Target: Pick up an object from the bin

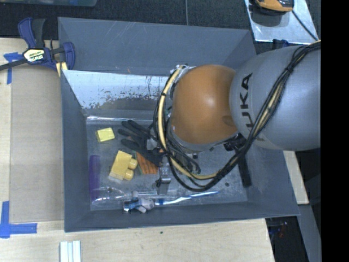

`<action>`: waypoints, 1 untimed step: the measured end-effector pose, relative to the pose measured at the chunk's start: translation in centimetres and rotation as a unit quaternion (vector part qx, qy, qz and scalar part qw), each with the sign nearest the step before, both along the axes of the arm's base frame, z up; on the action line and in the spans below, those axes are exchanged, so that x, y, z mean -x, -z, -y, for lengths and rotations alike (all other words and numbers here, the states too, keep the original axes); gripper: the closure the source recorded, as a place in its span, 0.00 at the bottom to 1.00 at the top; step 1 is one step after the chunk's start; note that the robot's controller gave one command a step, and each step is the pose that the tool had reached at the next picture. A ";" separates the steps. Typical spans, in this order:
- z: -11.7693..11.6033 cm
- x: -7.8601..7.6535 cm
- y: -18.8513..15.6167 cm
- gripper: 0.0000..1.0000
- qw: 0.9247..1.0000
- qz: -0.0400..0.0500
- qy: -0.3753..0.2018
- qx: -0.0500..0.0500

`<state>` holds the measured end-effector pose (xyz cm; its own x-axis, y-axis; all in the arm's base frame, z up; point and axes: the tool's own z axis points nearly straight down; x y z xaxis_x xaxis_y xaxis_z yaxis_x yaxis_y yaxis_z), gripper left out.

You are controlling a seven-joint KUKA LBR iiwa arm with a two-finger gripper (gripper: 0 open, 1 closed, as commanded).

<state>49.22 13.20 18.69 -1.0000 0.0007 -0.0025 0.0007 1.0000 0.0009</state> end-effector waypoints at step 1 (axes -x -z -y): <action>3.1 0.7 9.2 0.00 1.000 0.003 -0.016 0.000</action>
Offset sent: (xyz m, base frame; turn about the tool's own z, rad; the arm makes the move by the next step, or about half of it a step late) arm 0.0989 -0.0275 -0.1169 0.3047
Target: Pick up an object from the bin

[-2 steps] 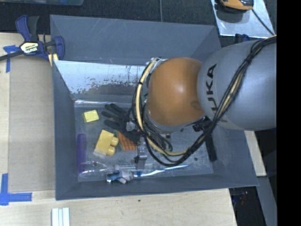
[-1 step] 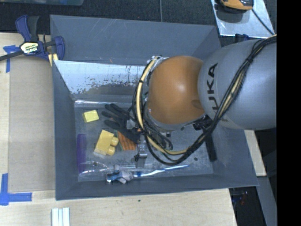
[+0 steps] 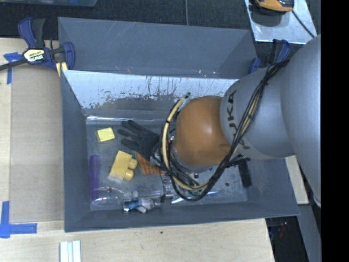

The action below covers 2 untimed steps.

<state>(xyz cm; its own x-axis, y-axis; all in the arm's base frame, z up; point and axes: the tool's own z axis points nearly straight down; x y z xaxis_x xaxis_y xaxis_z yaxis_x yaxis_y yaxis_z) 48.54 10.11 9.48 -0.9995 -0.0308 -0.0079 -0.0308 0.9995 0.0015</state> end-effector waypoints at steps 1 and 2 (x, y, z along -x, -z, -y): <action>-0.2 -8.5 2.0 0.00 0.988 0.002 0.152 -0.003; -2.2 -6.1 2.2 0.00 1.000 0.000 0.008 -0.001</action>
Offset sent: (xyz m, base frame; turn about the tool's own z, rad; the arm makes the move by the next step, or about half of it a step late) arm 0.0082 0.0436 -0.0248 -0.3726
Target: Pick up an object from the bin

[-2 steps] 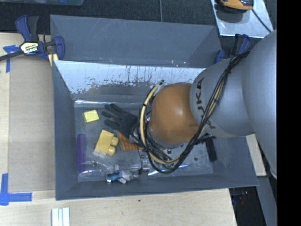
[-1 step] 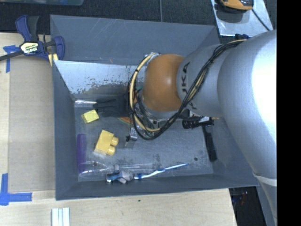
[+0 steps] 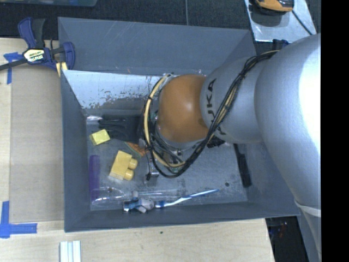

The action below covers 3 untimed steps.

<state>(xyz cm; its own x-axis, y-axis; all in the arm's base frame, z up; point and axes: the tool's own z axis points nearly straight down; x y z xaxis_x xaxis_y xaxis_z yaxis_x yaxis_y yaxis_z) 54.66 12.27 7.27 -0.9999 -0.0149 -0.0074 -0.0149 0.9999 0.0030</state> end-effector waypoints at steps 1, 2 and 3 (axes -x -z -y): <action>0.8 -1.6 0.0 0.00 1.000 0.002 0.000 0.000; -1.6 -2.0 0.0 1.00 0.992 0.004 0.127 -0.003; -1.6 -2.0 -0.1 1.00 0.992 0.003 0.127 -0.003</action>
Offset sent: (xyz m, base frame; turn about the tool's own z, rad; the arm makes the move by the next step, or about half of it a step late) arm 0.0173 0.0159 -0.0027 0.2556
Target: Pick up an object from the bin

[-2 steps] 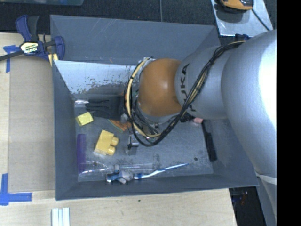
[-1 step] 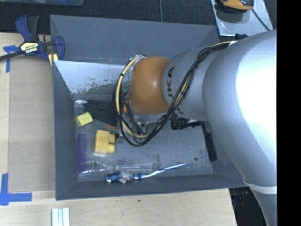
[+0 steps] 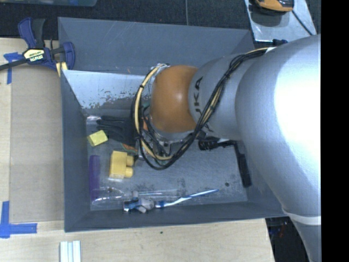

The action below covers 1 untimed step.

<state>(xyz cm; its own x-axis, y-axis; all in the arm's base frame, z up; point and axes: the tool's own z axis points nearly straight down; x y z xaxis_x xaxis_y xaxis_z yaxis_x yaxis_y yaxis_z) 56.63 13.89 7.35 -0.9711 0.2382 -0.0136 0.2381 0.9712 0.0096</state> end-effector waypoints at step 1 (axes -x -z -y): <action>0.1 0.0 -1.9 1.00 1.000 0.000 0.000 0.000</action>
Offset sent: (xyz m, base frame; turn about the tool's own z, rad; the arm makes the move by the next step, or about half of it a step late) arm -0.0005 -0.0006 0.0718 0.0003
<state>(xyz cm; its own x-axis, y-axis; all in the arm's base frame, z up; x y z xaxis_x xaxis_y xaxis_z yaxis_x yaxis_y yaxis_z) 56.62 13.83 9.26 -0.9710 0.2385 -0.0134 0.2384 0.9711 0.0092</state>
